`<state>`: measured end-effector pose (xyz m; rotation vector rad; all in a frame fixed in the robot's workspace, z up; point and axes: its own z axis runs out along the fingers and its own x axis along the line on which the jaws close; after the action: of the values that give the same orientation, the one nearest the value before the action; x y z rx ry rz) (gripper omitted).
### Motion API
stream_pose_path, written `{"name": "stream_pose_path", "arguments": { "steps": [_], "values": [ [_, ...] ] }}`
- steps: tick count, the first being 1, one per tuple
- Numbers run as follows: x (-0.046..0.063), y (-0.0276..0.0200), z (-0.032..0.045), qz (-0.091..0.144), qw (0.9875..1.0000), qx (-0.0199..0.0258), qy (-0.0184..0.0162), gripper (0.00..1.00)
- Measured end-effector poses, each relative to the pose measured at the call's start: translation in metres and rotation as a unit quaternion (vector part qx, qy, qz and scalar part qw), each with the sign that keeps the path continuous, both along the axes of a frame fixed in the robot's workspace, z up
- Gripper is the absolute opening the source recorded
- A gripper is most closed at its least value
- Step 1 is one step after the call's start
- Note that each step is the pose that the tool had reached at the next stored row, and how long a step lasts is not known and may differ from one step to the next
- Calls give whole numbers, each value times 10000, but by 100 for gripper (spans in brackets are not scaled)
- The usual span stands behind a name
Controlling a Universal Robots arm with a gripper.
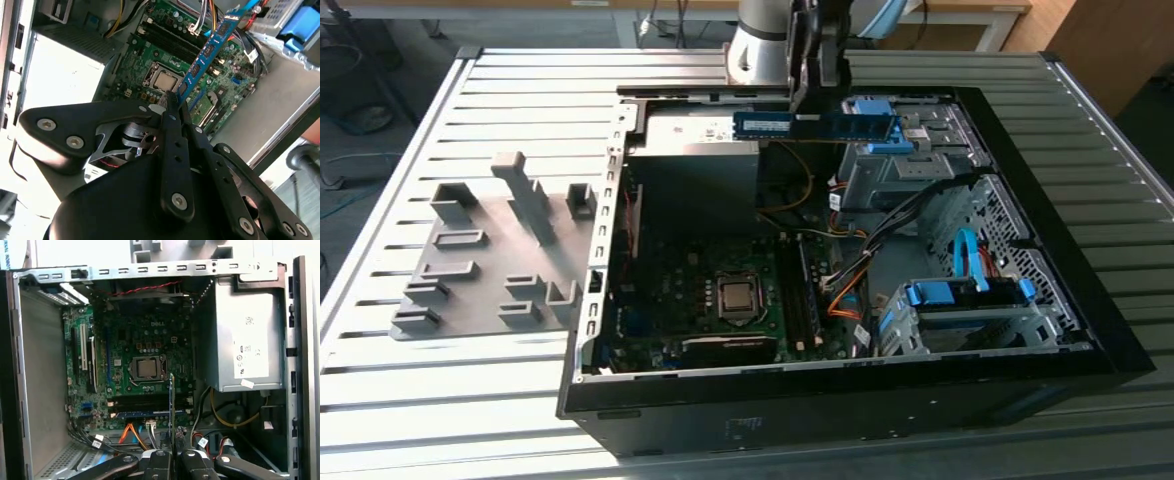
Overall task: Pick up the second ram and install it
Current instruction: 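Insert the second ram into the second slot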
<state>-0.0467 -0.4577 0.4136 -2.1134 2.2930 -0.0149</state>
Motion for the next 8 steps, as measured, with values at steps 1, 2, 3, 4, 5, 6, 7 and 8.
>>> {"name": "stream_pose_path", "arguments": {
  "steps": [1, 2, 3, 4, 5, 6, 7, 8],
  "values": [
    [0, 0, -1, -90, 10000, 0, 0, 14],
    [0, 0, -2, -183, 9998, 0, 0, 14],
    [0, 0, -3, -279, 9996, 0, 0, 14],
    [0, 0, -4, -369, 9993, 0, 0, 14],
    [0, 0, -6, -458, 9990, 0, 0, 14],
    [-1, 0, -7, -549, 9985, 0, 0, 14],
    [0, 0, -9, -638, 9980, 0, 0, 14],
    [-1, 0, -10, -733, 9973, -1, 0, 14]
  ]
}}
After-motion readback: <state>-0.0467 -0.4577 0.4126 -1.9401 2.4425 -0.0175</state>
